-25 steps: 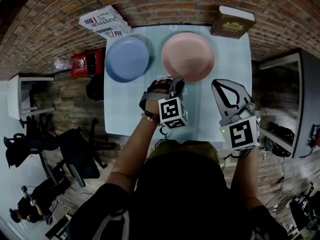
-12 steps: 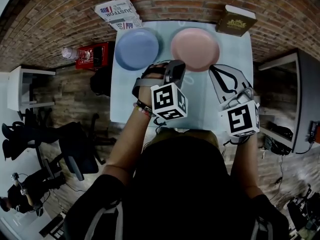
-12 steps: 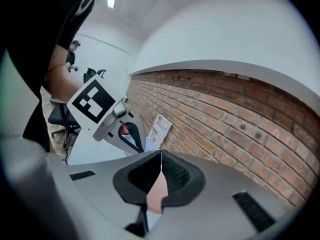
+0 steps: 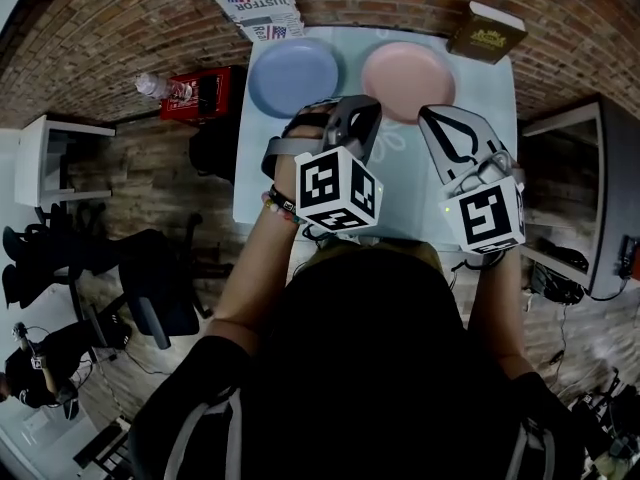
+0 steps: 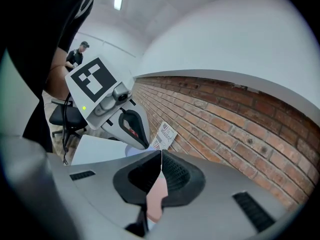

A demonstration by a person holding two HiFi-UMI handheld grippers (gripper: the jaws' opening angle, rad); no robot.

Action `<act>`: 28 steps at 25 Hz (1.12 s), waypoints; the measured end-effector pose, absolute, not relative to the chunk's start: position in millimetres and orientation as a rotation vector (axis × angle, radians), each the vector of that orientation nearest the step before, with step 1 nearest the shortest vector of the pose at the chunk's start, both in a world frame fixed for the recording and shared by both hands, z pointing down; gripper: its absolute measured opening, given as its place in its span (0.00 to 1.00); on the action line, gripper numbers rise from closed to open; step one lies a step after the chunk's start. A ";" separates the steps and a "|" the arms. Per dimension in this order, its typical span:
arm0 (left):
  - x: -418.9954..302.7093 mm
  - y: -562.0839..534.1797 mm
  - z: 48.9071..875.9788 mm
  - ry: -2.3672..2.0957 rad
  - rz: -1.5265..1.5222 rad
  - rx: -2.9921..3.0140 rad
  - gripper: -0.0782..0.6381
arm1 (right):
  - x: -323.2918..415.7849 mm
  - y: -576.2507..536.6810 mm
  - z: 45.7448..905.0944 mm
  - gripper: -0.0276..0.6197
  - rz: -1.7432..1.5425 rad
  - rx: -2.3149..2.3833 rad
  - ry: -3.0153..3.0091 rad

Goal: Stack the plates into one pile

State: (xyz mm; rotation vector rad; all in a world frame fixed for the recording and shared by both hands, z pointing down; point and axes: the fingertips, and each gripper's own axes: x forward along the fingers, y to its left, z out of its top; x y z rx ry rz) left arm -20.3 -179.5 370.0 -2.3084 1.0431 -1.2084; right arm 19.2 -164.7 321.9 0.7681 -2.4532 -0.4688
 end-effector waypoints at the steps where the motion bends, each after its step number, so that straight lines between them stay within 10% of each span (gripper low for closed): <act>1: -24.1 -176.1 365.1 1.050 -1.197 -2.306 0.14 | 14.1 -162.1 320.3 0.10 -0.482 0.760 -2.453; 28: -101.7 -134.0 328.8 1.078 -1.091 -2.291 0.14 | -80.2 -122.4 310.5 0.10 -0.540 0.730 -2.475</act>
